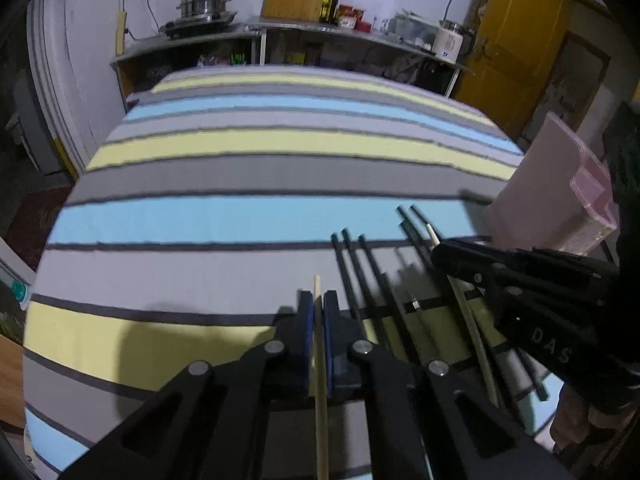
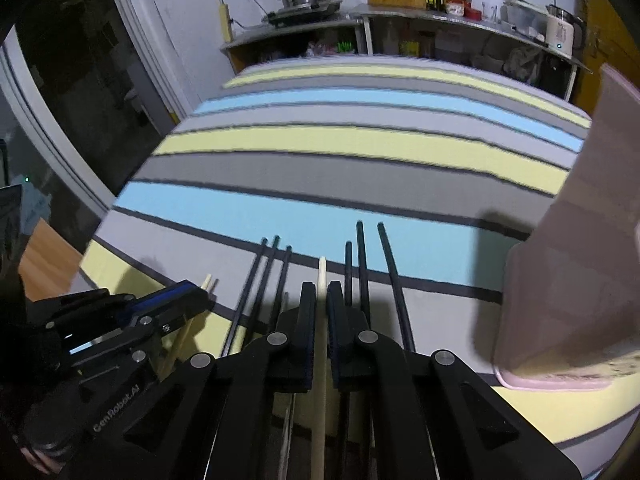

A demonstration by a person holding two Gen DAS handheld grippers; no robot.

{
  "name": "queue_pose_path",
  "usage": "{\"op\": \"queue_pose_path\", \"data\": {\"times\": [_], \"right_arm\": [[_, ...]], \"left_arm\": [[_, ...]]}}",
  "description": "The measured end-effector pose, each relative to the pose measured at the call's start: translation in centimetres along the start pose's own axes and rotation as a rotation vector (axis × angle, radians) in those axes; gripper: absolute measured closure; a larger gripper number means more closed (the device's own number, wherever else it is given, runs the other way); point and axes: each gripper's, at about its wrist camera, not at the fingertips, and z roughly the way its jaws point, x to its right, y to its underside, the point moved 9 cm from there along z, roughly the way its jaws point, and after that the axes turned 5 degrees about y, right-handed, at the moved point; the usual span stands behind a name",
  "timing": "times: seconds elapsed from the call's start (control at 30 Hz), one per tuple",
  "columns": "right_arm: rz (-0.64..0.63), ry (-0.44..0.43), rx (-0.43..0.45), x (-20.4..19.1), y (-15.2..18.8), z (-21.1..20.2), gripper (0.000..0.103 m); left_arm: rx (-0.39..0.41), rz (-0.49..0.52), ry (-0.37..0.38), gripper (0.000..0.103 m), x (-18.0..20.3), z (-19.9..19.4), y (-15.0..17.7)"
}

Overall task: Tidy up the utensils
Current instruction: 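Close the left tool on a wooden chopstick while the right tool grasps its partner, then carry the wooden chopsticks into the pink basket and open both tools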

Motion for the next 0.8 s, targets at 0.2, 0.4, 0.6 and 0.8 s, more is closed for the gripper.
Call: {"op": "queue_pose_path", "data": {"times": [0.2,0.4,0.6,0.8], "right_arm": [[0.004,-0.02,0.077,-0.2,-0.9,-4.6,0.097],[0.001,-0.026,0.158,-0.3,-1.6,-9.6,0.097],[0.003,-0.008,0.213,0.0,-1.1,-13.4,0.097],[0.03,0.007,0.262,1.0,-0.3,-16.4,0.097]], "left_arm": [[0.069,0.029,0.035,0.098,1.1,-4.5,-1.7],[0.132,0.059,0.06,0.098,2.3,-9.2,-3.2],[0.174,0.094,0.09,0.098,4.0,-12.5,-4.1],[0.191,0.135,0.1,0.098,6.2,-14.1,-4.2]]}}
